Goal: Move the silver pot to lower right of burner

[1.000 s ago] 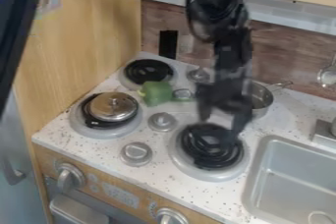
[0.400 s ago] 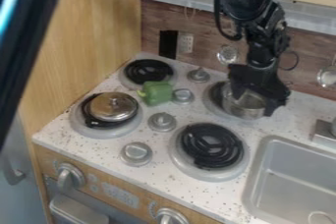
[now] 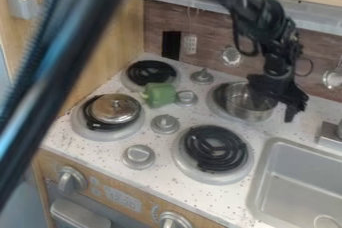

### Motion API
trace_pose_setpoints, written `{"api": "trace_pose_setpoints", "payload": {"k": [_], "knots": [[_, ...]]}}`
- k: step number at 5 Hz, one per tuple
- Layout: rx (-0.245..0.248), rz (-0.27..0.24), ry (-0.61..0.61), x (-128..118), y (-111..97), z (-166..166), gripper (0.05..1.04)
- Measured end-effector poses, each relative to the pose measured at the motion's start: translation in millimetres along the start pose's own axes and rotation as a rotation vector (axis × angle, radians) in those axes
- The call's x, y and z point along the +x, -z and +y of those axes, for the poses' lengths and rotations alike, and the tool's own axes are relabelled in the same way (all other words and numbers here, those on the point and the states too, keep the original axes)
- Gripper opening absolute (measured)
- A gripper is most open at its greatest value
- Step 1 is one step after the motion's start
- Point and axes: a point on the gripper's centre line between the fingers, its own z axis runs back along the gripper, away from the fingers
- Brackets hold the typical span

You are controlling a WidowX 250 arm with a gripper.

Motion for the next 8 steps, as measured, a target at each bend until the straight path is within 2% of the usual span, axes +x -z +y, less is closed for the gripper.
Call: {"api": "trace_pose_setpoints", "payload": {"k": [1, 2, 4, 5, 6, 7, 8], "knots": [[-0.013, 0.021, 0.005, 9, 21, -2, 0.999], [-0.016, 0.057, 0.013, 11, 32, -6, 0.941], [0.009, 0.084, 0.042, -1, 36, -1, 0.329], [0.018, 0.07, 0.049, -1, 25, 0, 0.171], [0.03, 0.046, 0.064, 1, 6, 1, 0.089], [0.025, 0.019, 0.069, -5, -26, -1, 0.065], [0.012, 0.01, 0.058, -23, -55, -4, 0.063]]}}
